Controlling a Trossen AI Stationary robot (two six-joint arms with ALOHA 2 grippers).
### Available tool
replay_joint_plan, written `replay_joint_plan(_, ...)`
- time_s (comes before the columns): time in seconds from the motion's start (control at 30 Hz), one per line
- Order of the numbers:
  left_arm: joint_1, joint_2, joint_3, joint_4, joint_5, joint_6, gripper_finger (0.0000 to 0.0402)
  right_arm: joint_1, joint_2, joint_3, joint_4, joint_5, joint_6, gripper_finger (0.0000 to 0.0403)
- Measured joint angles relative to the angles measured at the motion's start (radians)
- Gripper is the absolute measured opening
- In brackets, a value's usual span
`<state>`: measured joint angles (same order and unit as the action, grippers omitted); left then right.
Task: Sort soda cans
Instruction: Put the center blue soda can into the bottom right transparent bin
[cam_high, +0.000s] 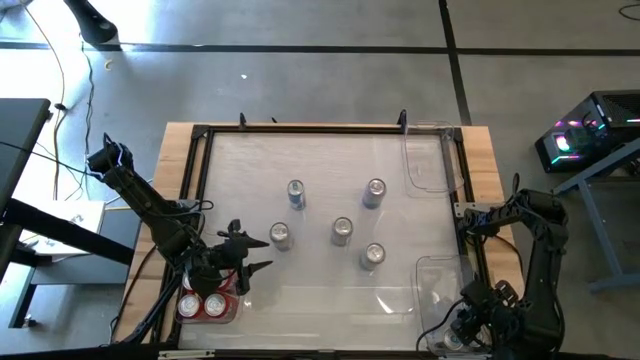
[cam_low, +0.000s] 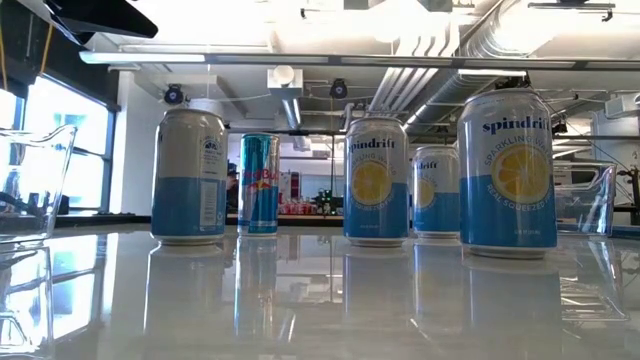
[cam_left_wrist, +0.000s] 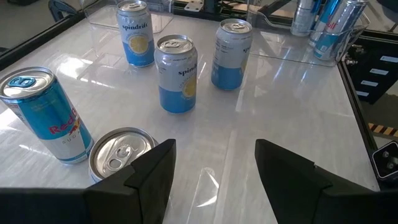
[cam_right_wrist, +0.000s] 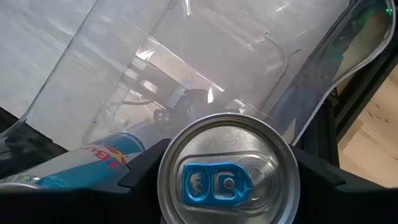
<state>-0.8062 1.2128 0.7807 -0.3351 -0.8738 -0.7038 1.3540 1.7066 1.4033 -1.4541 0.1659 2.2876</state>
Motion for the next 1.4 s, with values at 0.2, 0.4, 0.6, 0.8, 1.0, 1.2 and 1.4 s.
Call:
replay_joint_plan(0.2,0.0,0.0,0.0,0.0,0.0,0.0,0.0213,0.001,0.002,0.0,0.007,0.0,-0.018,0.0258)
replay_joint_plan(0.4,0.001,0.0,0.0,0.0,0.0,0.0,0.0213,0.0,-0.005,0.0,0.06,-0.01,-0.048,0.0261)
replay_joint_plan(0.6,0.001,0.0,0.0,0.0,0.0,0.0,0.0213,-0.005,-0.005,0.0,0.052,-0.018,-0.063,0.0262)
replay_joint_plan(0.8,0.001,0.0,0.0,0.0,0.0,0.0,0.0213,-0.007,-0.005,0.0,0.064,-0.01,-0.065,0.0264)
replay_joint_plan(1.0,0.001,0.0,0.0,0.0,0.0,0.0,0.0213,-0.017,-0.007,0.0,0.075,-0.018,-0.079,0.0264)
replay_joint_plan(1.2,0.001,0.0,0.0,0.0,0.0,0.0,0.0213,-0.024,-0.007,0.0,0.076,-0.018,-0.084,0.0264)
replay_joint_plan(1.4,0.001,0.0,0.0,0.0,0.0,0.0,0.0213,-0.038,-0.007,0.0,0.074,-0.018,-0.105,0.0264)
